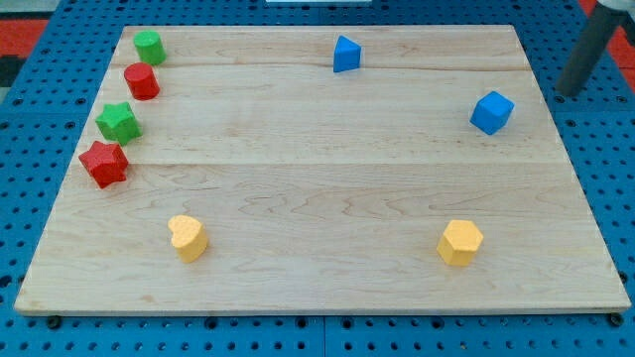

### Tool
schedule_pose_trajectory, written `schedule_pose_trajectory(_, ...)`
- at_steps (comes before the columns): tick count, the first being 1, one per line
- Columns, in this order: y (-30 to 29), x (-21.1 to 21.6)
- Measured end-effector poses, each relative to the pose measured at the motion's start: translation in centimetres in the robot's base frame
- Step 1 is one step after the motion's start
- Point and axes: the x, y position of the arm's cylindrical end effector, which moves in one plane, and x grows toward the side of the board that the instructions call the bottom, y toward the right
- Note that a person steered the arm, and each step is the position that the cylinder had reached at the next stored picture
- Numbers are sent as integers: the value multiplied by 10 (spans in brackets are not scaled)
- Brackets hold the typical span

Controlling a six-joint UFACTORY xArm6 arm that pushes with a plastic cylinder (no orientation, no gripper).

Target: Push the blue cube to the top left

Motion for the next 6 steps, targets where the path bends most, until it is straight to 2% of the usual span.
schedule_pose_trajectory(1, -30, 60)
schedule_pose_trajectory(2, -38, 25)
schedule_pose_trajectory(3, -68, 7)
schedule_pose_trajectory(4, -103, 38)
schedule_pose_trajectory(5, -153, 37)
schedule_pose_trajectory(6, -190, 7)
